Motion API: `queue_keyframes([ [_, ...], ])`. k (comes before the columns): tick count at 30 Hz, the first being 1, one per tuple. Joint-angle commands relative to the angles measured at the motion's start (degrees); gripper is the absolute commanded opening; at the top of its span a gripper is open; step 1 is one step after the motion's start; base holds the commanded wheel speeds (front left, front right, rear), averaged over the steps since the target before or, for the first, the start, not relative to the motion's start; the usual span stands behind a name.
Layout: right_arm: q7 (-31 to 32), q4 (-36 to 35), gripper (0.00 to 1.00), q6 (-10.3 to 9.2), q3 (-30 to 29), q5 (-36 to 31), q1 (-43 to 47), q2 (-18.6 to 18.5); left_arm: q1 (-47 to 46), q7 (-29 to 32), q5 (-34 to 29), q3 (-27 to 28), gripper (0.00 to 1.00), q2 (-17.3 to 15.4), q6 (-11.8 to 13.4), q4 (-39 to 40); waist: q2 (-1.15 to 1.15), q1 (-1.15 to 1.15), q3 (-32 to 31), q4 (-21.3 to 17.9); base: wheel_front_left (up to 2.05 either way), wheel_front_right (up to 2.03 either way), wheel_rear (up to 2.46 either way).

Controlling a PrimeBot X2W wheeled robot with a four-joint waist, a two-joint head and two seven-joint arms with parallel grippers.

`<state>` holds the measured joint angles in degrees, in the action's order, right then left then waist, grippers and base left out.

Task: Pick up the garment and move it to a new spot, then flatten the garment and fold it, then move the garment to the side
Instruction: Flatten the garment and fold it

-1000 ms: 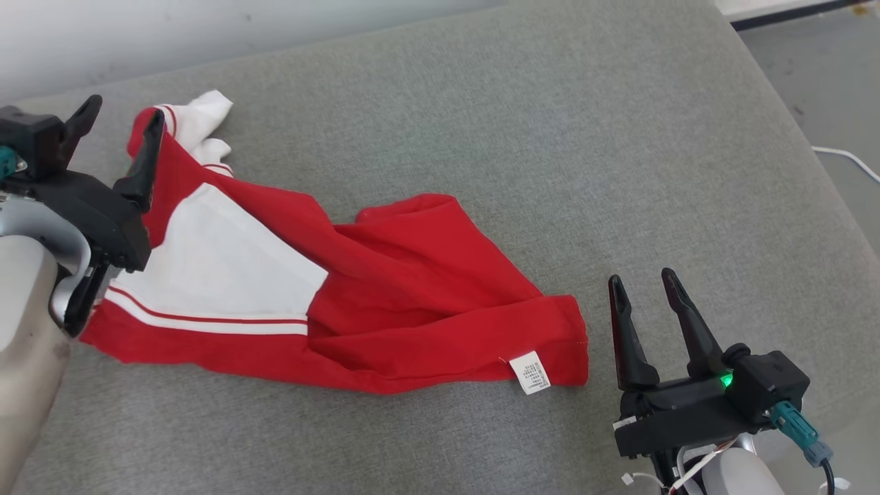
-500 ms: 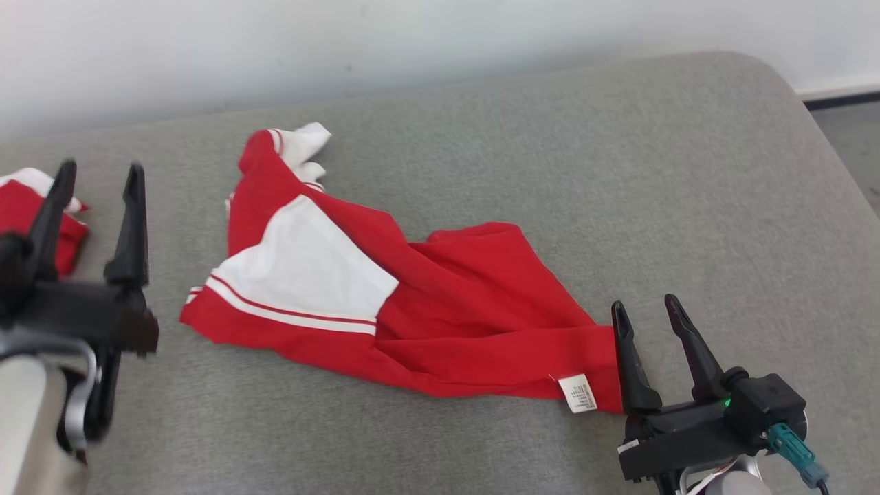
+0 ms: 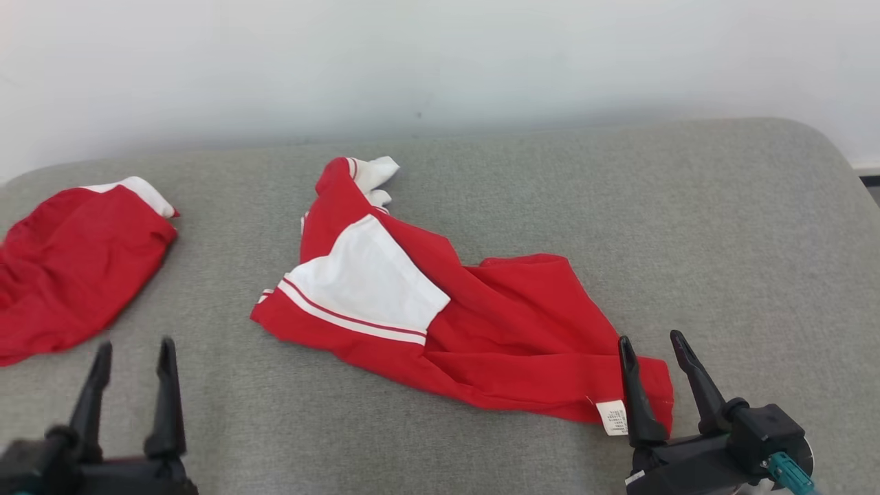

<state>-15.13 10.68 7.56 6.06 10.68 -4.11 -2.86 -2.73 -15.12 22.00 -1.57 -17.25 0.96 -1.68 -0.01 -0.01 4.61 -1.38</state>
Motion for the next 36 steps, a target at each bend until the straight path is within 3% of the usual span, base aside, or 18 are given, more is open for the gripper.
queue_keyframes([
  [1, -0.03, 0.16, 1.00, -0.15, -0.14, -0.28, 0.78, -0.03, 1.40, -0.04, -0.65, 0.37, 1.00, 0.66, -0.18, 0.13, 0.01, 0.01, -1.10, 1.21, 0.00, 0.00, 0.00],
  [9, -0.03, 0.64, 1.00, -0.15, 0.07, -0.05, 0.86, -0.03, 6.86, -0.04, -4.12, 4.22, 1.00, 6.43, -2.36, 0.04, 0.01, 0.01, -1.58, 2.09, 0.00, 0.00, 0.00],
  [17, -0.03, 1.28, 1.00, -0.15, 0.29, 0.26, 0.68, -0.03, 6.07, -0.04, -7.16, 6.66, 1.00, 8.61, -5.01, -1.05, 0.01, 0.01, -1.27, 1.79, 0.00, 0.00, 0.00],
  [28, -0.02, 1.46, 1.00, -0.15, 0.51, 0.85, -1.07, -0.03, -7.69, 0.15, -8.11, 3.27, 1.00, 5.00, -7.99, -7.99, 0.01, 0.01, 2.16, -1.15, 0.00, 0.00, 0.00],
  [36, -0.02, 0.89, 1.00, -0.15, -0.42, 0.89, -1.91, -0.01, -17.20, 2.45, -6.07, 0.51, 1.00, 1.23, -8.40, -16.04, 0.01, 0.01, 5.17, -4.40, 0.00, 0.00, 0.00],
])
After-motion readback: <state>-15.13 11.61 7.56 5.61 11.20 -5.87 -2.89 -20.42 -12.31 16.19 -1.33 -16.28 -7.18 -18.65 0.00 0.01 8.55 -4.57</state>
